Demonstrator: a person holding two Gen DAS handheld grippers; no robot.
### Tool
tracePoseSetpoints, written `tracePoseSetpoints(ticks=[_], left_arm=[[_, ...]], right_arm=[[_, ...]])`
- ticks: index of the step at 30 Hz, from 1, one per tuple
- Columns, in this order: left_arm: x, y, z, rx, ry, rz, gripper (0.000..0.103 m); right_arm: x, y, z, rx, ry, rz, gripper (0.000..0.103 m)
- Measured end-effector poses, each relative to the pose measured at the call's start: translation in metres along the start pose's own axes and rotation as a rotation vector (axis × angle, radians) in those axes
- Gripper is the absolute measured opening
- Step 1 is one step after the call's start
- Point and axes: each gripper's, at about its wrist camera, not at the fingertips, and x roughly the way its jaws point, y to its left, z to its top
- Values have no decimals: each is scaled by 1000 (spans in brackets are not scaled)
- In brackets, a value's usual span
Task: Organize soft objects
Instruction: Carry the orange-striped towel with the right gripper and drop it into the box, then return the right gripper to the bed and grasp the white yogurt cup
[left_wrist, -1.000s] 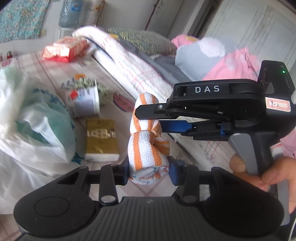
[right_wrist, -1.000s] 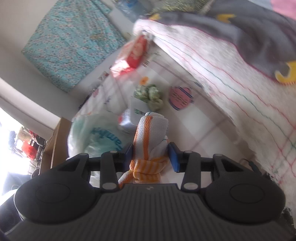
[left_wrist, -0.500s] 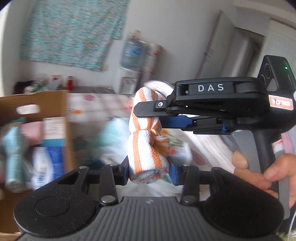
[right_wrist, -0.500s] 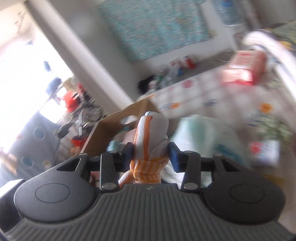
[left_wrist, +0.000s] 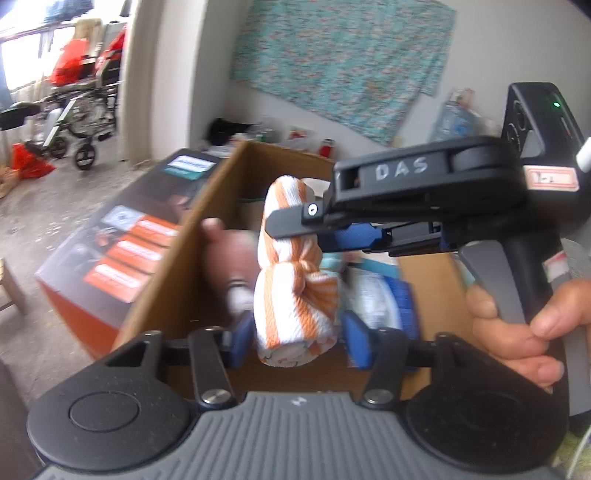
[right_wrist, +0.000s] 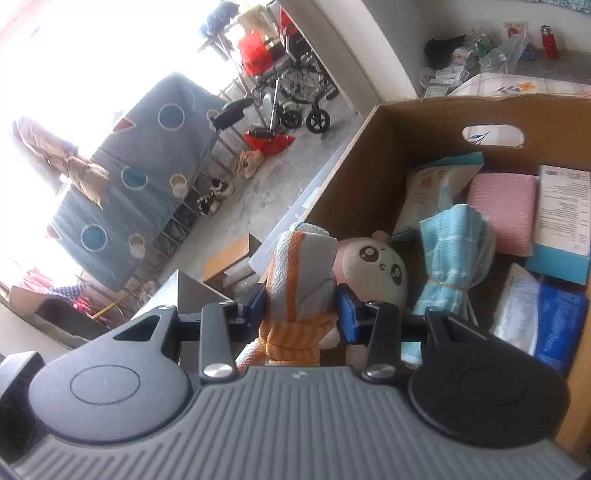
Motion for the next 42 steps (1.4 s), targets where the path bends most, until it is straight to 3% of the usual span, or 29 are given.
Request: tracePoseSetpoints(ticks=[3, 8, 11, 14, 16, 18, 27, 33, 42], left_arm=[[-3, 15, 1, -14, -3, 48, 60], [-14, 29, -1, -26, -10, 48, 62], [-21, 42, -9, -27, -5, 50, 62], [-22, 50, -13, -43, -2, 39, 63], [-22, 51, -13, -47, -4, 34, 64], [-20, 52, -13, -45, -9, 30, 65], [-13, 28, -17, -34, 0, -19, 65], [-7, -4, -19, 3, -15, -94, 68], [5, -73, -22, 94, -7, -214, 69]], right_arm=[[43, 9, 3, -25, 82, -22, 40], [94, 4, -12, 30, 252, 20, 41], [106, 6, -19, 23, 311, -1, 47], [106, -1, -17, 95, 346, 3, 54], [96, -4, -16, 104, 324, 3, 63], [84, -6, -11, 111, 289, 10, 65], [0, -32, -8, 178, 85, 44, 65], [-67, -53, -34, 183, -50, 4, 68], [-155, -111, -87, 303, -221, -45, 73]])
